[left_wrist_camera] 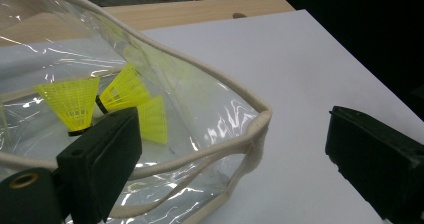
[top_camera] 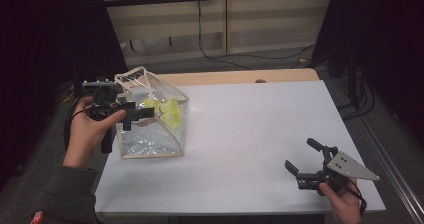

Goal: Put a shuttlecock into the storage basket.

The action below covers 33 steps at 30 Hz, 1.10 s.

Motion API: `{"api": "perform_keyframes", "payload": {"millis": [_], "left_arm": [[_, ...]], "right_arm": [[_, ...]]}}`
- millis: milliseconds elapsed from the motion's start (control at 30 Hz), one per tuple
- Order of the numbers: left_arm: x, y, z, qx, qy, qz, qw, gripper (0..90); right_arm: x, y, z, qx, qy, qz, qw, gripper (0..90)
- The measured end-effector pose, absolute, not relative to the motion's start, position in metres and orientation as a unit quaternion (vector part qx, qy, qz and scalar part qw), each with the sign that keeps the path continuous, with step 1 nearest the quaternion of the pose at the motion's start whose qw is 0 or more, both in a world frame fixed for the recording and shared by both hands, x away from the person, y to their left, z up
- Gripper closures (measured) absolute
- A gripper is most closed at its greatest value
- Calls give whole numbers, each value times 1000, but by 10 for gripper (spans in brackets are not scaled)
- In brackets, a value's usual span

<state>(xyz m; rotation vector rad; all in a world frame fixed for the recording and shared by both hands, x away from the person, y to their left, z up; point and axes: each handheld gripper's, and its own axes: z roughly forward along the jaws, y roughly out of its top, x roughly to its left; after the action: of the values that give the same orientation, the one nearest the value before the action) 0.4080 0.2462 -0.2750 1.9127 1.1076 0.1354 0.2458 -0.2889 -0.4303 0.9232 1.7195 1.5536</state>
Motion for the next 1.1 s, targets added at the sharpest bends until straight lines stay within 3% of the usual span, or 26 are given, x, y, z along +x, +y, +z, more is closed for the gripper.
{"api": "perform_keyframes", "payload": {"millis": [1100], "left_arm": [[392,258,-280,785,444,45,430,85]], "right_arm": [[246,-287,-431,350,656,590,316,10]]}}
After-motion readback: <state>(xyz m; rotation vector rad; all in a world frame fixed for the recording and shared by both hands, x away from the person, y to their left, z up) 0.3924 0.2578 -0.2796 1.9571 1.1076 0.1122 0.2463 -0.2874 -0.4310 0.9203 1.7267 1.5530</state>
